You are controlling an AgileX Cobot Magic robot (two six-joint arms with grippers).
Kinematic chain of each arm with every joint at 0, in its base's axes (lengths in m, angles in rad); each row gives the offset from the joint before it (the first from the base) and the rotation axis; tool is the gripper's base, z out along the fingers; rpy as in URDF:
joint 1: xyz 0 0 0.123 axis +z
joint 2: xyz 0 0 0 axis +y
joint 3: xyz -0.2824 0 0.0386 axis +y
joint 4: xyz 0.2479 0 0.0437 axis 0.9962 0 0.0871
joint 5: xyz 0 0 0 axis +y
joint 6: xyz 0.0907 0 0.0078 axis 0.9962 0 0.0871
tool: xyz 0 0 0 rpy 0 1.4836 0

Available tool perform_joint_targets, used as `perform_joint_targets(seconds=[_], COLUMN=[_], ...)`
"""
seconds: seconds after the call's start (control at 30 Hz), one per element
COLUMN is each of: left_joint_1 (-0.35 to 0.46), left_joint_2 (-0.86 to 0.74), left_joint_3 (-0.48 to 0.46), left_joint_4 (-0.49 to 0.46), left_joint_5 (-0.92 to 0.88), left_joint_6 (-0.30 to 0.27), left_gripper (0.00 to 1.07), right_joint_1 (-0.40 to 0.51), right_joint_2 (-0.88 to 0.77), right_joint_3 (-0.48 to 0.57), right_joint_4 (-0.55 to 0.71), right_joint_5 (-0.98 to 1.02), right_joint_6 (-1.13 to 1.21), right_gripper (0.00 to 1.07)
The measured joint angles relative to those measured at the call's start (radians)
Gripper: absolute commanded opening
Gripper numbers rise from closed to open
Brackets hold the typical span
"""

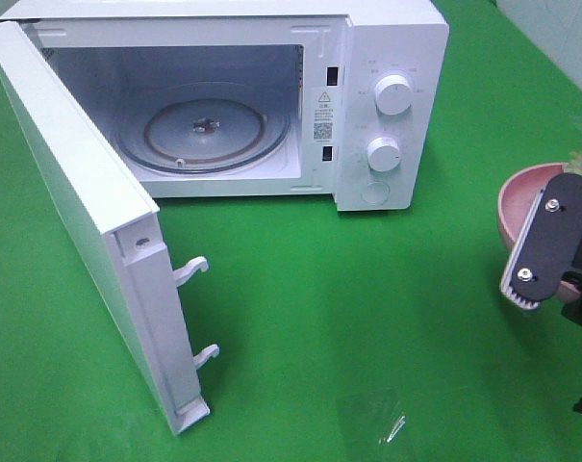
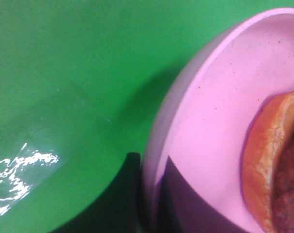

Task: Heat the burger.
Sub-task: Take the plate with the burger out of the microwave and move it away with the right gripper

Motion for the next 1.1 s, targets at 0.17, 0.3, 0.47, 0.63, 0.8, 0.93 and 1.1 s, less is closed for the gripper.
perform_joint_targets(seconds=[0.17, 0.3, 0.47, 0.63, 0.8, 0.93, 1.1], left_joint_1=[0.0, 0.0, 0.0, 0.0, 0.0, 0.0, 0.0], left_joint_2=[0.0, 0.0, 0.0, 0.0, 0.0, 0.0, 0.0], left_joint_3=[0.0, 0.0, 0.0, 0.0, 0.0, 0.0, 0.0], left_joint_4=[0.0, 0.0, 0.0, 0.0, 0.0, 0.0, 0.0], left_joint_5=[0.0, 0.0, 0.0, 0.0, 0.0, 0.0, 0.0], left_joint_6=[0.0, 0.0, 0.0, 0.0, 0.0, 0.0, 0.0], left_gripper=[0.98, 0.98, 0.98, 0.98, 0.98, 0.98, 0.98], right_joint_1=[-0.004, -0.049, -0.126, -0.217, -0.289, -0.338, -0.362], right_joint_2=[0.13, 0.23, 0.339, 0.447, 0.518, 0.554, 0.596], right_joint_3=[-0.001, -0.013, -0.041, -0.066, -0.069, -0.069, -0.069], right_joint_4=[-0.066, -0.118, -0.173, -0.262, -0.335, -0.381, -0.43], right_joint_5=[-0.02, -0.06, -0.067, -0.083, -0.108, -0.126, -0.146], right_joint_6=[0.176, 0.343, 0.526, 0.682, 0.788, 0.867, 0.893], right_gripper=[0.0, 0.0, 0.0, 0.0, 0.0, 0.0, 0.02])
